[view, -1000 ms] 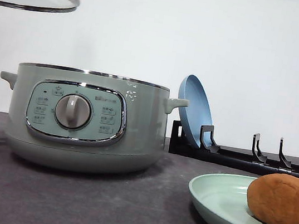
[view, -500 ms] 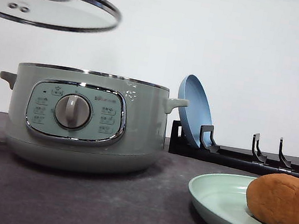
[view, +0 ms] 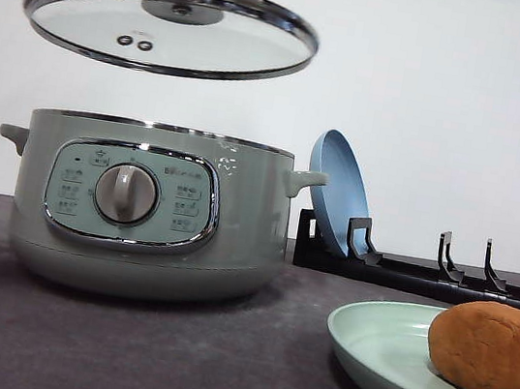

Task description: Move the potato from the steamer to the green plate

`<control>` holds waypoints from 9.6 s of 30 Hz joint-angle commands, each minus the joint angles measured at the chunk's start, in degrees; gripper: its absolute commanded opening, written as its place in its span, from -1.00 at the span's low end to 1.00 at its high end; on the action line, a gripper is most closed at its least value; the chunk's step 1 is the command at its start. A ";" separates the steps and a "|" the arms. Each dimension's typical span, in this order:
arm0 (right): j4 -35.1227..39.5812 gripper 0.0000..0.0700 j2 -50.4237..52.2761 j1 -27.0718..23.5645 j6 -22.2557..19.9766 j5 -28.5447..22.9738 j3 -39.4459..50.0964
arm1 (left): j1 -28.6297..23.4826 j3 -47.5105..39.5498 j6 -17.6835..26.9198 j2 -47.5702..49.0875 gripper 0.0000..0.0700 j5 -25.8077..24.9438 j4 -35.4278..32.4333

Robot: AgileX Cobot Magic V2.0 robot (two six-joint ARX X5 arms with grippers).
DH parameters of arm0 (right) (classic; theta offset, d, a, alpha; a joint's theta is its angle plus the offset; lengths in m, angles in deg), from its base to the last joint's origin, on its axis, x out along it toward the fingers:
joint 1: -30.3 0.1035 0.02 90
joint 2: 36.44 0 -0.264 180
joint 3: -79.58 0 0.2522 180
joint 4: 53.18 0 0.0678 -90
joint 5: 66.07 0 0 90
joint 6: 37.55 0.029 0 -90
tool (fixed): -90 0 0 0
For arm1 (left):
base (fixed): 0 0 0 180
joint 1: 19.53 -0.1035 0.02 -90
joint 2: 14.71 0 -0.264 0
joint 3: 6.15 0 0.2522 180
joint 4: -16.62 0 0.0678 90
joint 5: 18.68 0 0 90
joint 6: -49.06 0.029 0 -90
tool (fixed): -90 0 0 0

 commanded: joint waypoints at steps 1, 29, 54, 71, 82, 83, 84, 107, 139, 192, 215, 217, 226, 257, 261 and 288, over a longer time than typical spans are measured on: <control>0.57 0.60 -0.35 0.35 -0.43 -0.21 -0.96 | 0.48 1.77 0.37 -0.65 -1.00 -0.08 -2.58; 0.57 0.60 -0.35 0.35 -0.40 -0.21 -0.96 | 0.57 1.77 1.77 -9.67 -1.00 3.58 -2.66; 0.61 0.60 -0.34 0.34 -0.40 -1.14 -0.96 | -2.12 1.77 1.81 -10.44 -1.00 6.12 -3.80; 0.63 0.60 -0.35 0.33 -0.40 -1.32 -0.96 | -1.94 1.77 1.77 -13.72 -1.00 4.59 -4.21; 0.72 0.60 -0.35 0.33 -0.39 -1.34 -0.96 | -1.89 1.77 1.77 -15.35 -1.00 -0.78 -3.84; 0.77 0.60 -0.35 0.33 -0.40 -1.34 -0.96 | -1.90 1.77 1.77 -15.35 -1.00 -0.80 -3.73; 0.80 0.60 -0.35 0.33 -0.40 -1.34 -0.96 | -1.90 1.77 1.82 -15.35 -1.00 -0.80 -3.70; 0.90 0.60 -0.33 0.33 -0.38 -1.32 -0.96 | -2.66 2.03 1.31 -13.20 1.00 -0.80 -4.60; 1.03 0.60 -0.33 0.35 -1.45 -1.34 -0.96 | -2.64 -34.62 -1.86 42.50 1.00 -1.21 -12.62; 1.04 -0.97 -0.33 0.33 -3.83 -1.32 -0.96 | -2.64 -54.14 -7.43 67.18 -0.97 -1.21 -28.41; 1.03 -0.97 -0.33 0.35 -3.84 -1.32 -0.98 | -2.64 -54.14 -7.48 67.22 -0.95 -1.21 -28.34; 1.03 -0.97 -0.33 0.33 -3.84 -1.32 -0.98 | -2.64 -54.14 -7.43 67.22 -0.95 -1.21 -28.32; 1.03 -0.97 -0.33 0.33 -3.84 -1.32 -0.98 | -11.00 -63.13 8.00 70.12 -0.95 -0.99 -33.48; 1.03 -0.97 -0.33 0.35 -3.84 -1.32 -1.03 | -25.20 -116.63 -4.68 98.85 -0.95 10.34 -64.93; 1.03 -0.97 -0.33 0.33 -3.84 -1.32 -1.03 | -25.20 -116.63 -4.31 98.85 -0.95 10.50 -64.38; 6.02 -0.97 0.22 -6.95 -4.48 -4.60 4.11 | -25.20 -116.61 -4.31 98.78 -0.95 10.48 -64.36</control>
